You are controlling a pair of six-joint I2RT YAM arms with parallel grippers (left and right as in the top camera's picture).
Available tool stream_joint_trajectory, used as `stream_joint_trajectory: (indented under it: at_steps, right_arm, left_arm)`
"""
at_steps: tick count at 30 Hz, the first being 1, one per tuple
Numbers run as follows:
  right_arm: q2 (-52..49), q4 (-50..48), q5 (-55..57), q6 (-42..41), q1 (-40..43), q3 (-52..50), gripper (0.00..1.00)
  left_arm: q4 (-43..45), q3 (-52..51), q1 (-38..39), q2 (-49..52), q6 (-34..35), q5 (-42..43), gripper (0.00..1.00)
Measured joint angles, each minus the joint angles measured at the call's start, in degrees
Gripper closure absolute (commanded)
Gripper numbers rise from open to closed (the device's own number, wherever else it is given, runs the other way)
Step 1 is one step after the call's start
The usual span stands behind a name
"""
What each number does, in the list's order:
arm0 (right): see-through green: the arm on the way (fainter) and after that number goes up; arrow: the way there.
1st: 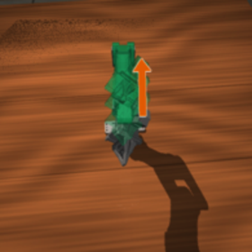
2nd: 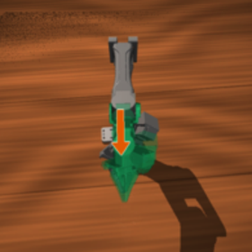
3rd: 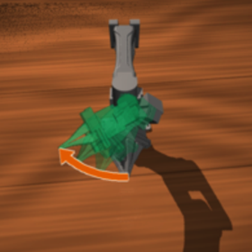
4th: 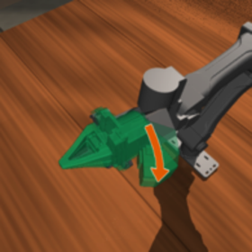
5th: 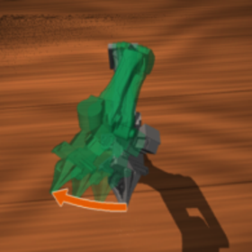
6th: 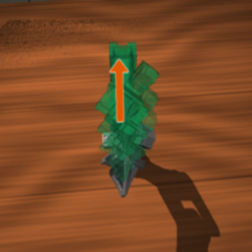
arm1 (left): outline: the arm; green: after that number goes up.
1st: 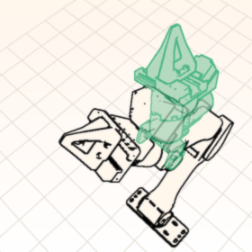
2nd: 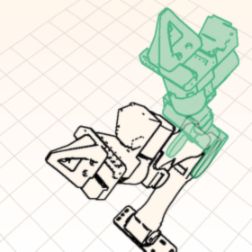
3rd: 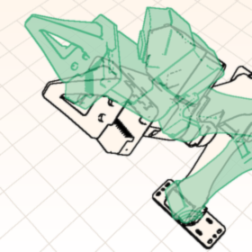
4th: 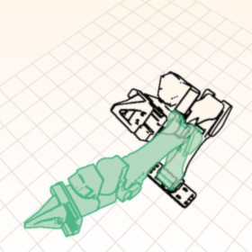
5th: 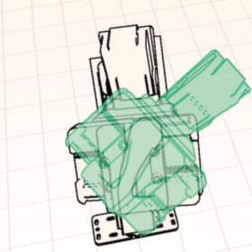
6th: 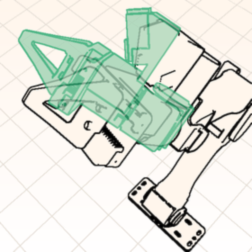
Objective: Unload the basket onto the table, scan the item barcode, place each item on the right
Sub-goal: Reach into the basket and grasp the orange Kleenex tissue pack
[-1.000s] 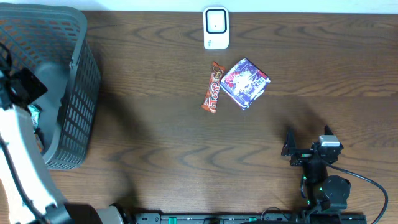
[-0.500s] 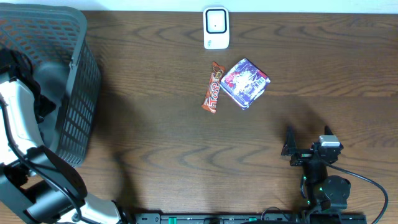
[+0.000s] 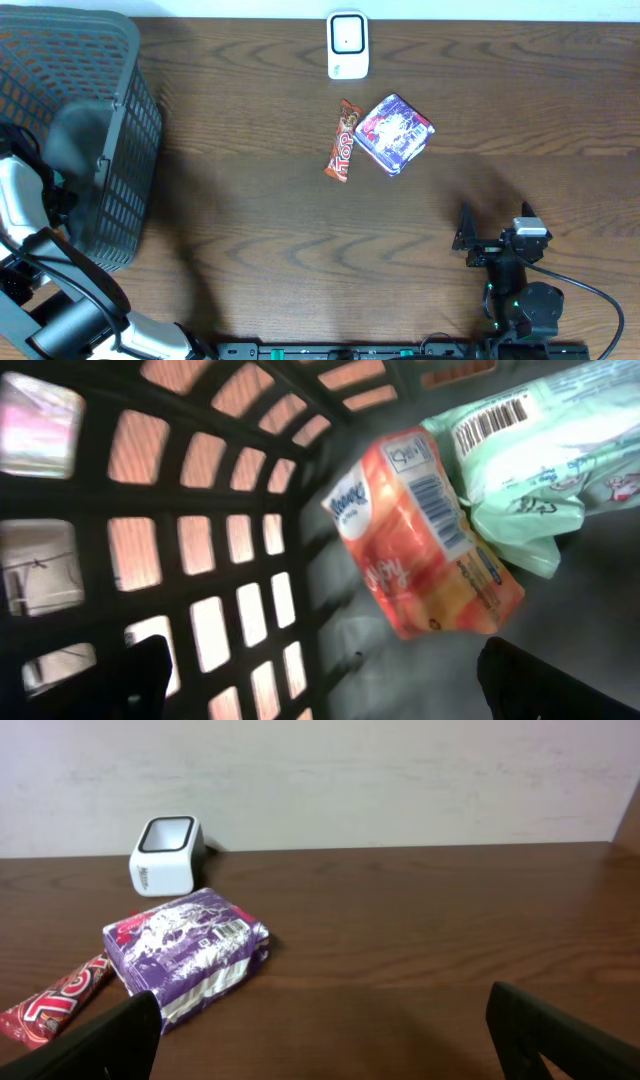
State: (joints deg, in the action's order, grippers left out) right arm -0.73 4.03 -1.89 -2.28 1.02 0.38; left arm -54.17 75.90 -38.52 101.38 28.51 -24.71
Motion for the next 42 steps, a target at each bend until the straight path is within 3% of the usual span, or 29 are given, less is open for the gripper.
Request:
stream_joint_trajectory:
  at_steps: [11,22,28,37,42]
  right_arm:
    - [0.0,0.0,0.0,0.0,0.0,0.0,0.01]
    - [0.0,0.0,0.0,0.0,0.0,0.0,0.01]
    - [0.0,0.0,0.0,0.0,0.0,0.0,0.01]
    - [0.0,0.0,0.0,0.0,0.0,0.0,0.01]
    - [0.0,0.0,0.0,0.0,0.0,0.0,0.01]
  left_arm:
    - [6.5,-0.5,0.0,0.0,0.4,6.7,0.09]
    - [8.5,-1.8,0.0,0.6,1.5,5.1,0.10]
    - [12.2,-7.5,0.0,0.6,1.7,4.9,0.21]
    - [17.3,-11.1,0.0,0.6,1.4,2.9,0.45]
    - [18.6,-11.1,0.0,0.6,0.9,1.9,0.88]
